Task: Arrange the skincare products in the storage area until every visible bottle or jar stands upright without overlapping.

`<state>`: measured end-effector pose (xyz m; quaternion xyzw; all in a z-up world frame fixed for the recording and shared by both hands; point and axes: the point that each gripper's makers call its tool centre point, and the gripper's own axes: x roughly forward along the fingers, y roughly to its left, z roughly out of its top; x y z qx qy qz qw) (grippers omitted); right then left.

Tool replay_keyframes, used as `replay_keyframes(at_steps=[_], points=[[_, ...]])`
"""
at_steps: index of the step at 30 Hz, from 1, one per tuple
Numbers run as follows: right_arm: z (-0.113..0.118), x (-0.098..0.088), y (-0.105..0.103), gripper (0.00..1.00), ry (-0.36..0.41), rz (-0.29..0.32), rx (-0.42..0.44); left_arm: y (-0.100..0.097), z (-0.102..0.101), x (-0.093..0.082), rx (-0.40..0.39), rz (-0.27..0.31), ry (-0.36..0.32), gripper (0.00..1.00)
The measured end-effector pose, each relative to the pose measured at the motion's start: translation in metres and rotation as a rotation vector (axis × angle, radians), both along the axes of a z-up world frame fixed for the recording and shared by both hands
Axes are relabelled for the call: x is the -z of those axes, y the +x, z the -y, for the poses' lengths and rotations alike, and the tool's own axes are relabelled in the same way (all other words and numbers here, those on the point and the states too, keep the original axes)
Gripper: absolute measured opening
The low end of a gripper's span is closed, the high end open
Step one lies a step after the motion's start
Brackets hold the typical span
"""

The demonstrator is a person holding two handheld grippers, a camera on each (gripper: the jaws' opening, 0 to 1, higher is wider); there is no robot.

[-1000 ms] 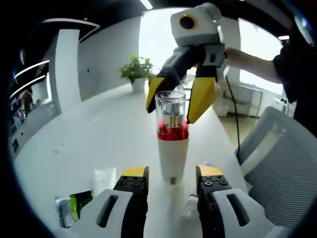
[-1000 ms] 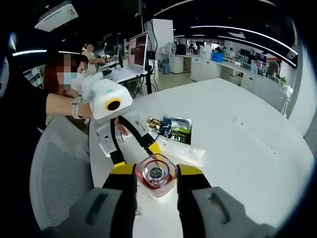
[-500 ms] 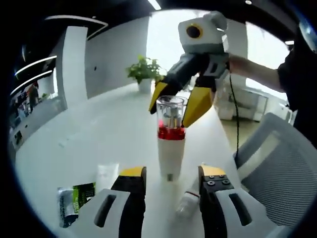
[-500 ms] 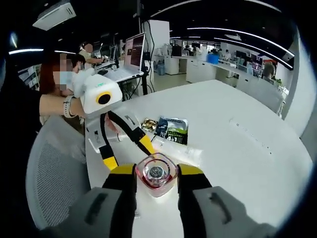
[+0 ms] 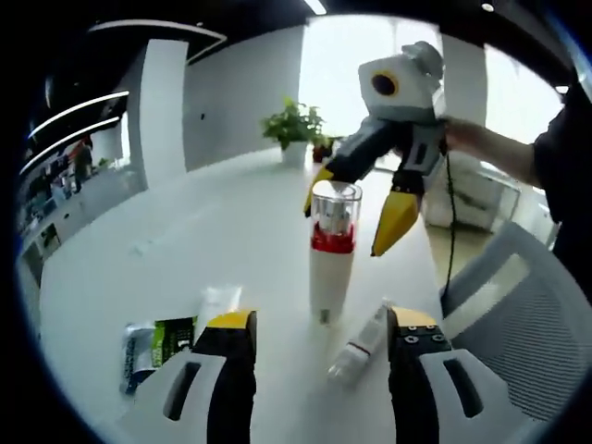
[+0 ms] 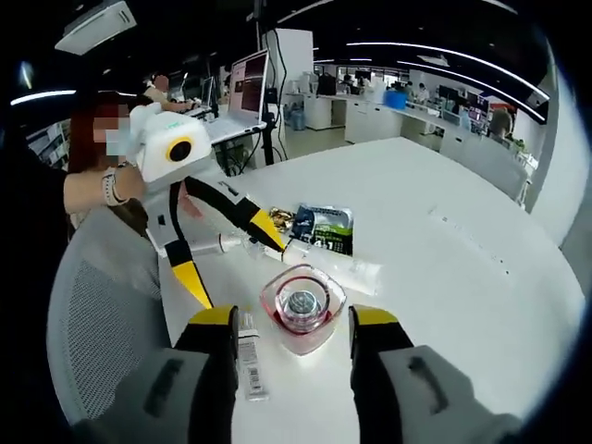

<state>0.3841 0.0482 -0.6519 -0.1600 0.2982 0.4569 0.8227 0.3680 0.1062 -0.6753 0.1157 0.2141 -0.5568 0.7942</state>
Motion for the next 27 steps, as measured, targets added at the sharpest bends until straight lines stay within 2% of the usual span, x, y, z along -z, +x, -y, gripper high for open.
replay_keyframes(at_steps=[2, 8, 14, 23, 27], points=[[0.001, 0.0, -0.002, 0.53, 0.002, 0.0, 0.002, 0.001, -0.005, 0.001, -0.012, 0.014, 0.029, 0.61], [0.001, -0.004, -0.008, 0.66, 0.012, 0.017, 0.019, 0.0, -0.016, -0.008, -0.057, 0.0, 0.022, 0.72], [-0.002, -0.004, -0.018, 0.79, 0.004, 0.03, 0.018, -0.004, -0.025, -0.011, -0.102, -0.016, 0.042, 0.89], [0.002, -0.006, -0.03, 0.98, -0.023, 0.061, 0.025, -0.004, -0.048, -0.024, -0.2, -0.016, 0.046, 0.97], [0.006, -0.01, -0.033, 0.99, -0.018, 0.066, 0.046, -0.009, -0.056, -0.026, -0.22, -0.027, 0.057, 0.97]])
